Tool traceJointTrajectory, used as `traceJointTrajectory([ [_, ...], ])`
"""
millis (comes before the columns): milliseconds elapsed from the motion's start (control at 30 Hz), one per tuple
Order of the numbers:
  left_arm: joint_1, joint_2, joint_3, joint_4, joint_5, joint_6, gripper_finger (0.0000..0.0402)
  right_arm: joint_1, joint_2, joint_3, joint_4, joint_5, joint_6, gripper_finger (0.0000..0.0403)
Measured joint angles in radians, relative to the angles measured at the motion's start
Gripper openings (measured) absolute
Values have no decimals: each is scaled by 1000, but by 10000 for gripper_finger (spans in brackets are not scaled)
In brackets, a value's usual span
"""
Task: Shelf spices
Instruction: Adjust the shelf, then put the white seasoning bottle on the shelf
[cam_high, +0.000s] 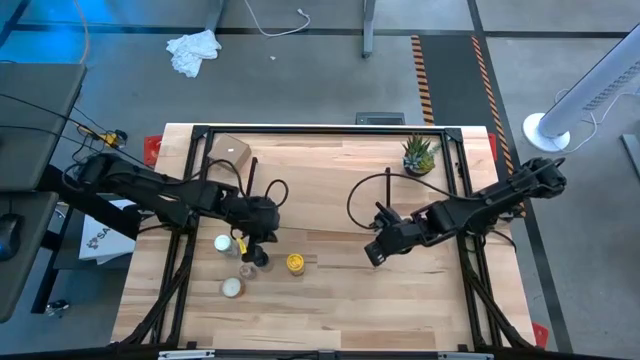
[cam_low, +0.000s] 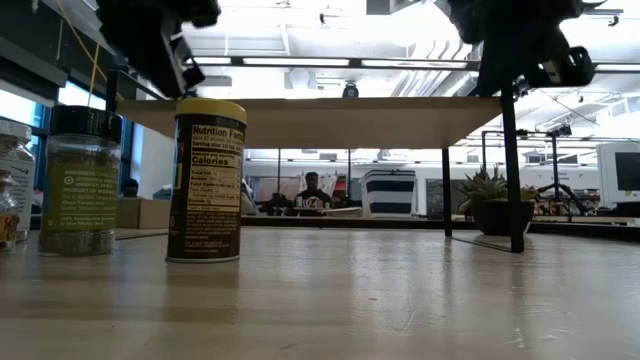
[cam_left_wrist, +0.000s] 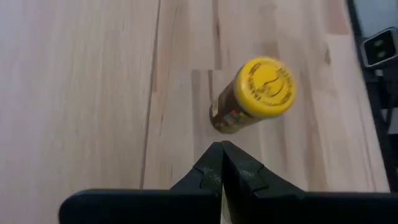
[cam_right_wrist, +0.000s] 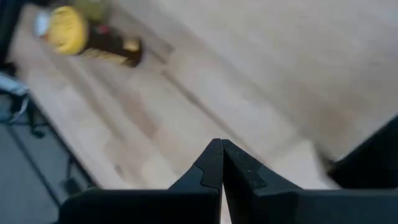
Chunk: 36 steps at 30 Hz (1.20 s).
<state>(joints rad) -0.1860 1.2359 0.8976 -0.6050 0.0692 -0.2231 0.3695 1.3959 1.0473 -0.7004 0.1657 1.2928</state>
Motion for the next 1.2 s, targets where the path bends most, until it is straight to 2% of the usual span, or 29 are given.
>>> traceJointTrajectory([
  [100, 0, 12, -8, -3, -15, -30, 0, -14, 6, 0, -25, 20, 13, 0],
  [200, 9, 24, -18, -12, -98, -58, 0, -40, 5, 0, -60, 81, 36, 0],
  [367, 75, 33, -18, -10, -162, -50, 0, -98, 3, 0, -120, 128, 7, 0],
  [600, 200, 34, -18, -27, -217, 99, 0, -182, 3, 0, -136, 172, -82, 0],
  [667, 234, 33, -17, -24, -213, 136, 0, -200, 3, 0, -118, 171, -120, 0],
  [800, 264, -2, 22, -47, -98, 146, 0, -218, -28, 0, -39, 136, -242, 0],
  [933, 228, -71, 84, -124, -78, 153, 0, -218, -94, 0, 9, 113, -323, 0],
  [1033, 161, -147, 128, -233, -92, 196, 0, -202, -154, 0, 41, 116, -333, 0],
  [1200, -20, -233, 129, -516, -221, 209, 0, -172, -182, 17, 43, 67, -416, 0],
])
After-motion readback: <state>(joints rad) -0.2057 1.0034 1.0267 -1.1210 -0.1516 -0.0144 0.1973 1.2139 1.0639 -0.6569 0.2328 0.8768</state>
